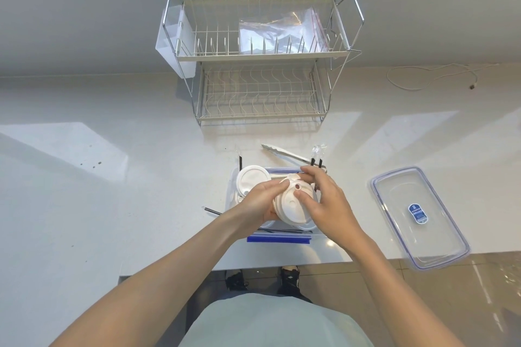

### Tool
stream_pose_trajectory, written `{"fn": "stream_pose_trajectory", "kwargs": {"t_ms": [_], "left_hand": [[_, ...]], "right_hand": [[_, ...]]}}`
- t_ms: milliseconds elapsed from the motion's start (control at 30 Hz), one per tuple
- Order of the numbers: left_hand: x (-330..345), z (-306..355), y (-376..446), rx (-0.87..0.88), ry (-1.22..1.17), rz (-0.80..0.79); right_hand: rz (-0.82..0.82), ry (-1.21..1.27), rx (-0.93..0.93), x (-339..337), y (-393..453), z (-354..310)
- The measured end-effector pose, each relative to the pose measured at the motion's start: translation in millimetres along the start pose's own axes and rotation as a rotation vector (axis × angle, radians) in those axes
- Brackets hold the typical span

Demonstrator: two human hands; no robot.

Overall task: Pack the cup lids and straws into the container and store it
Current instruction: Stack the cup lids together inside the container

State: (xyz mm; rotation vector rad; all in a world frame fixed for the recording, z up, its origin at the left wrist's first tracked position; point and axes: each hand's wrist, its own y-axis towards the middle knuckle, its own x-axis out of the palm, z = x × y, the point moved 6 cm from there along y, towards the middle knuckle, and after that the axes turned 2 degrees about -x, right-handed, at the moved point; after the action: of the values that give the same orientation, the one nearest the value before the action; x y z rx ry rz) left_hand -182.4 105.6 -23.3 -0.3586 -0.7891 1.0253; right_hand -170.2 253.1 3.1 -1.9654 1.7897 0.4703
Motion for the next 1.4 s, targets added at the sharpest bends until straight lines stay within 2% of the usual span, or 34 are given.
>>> {"fn": "stream_pose_trajectory", "kwargs": {"t_ms": [333, 400, 667, 933, 1167, 1400], "left_hand": [[-1, 4, 10, 0.050, -0.036, 0.012], [4, 3, 13, 0.042, -0.023, 0.022], [39, -6, 39, 0.071, 0.096, 0.173], [127, -55, 83, -0.019, 0.423, 0.269], [152, -91, 115, -0.115, 0.658, 0.311], [152, -109, 131, -0.218, 0.803, 0.317]], "right_hand": [[0.077, 0.511, 0.352, -9, -8, 35], [0.105, 0.541, 0.390, -14, -11, 40], [0.420, 0.623, 0.516, -52, -32, 76], [0.506, 0.368, 0.684, -103, -85, 160], [0.438, 0.379, 0.803, -98, -104, 206], [0.391, 0.133, 0.814, -86, -99, 221]]}}
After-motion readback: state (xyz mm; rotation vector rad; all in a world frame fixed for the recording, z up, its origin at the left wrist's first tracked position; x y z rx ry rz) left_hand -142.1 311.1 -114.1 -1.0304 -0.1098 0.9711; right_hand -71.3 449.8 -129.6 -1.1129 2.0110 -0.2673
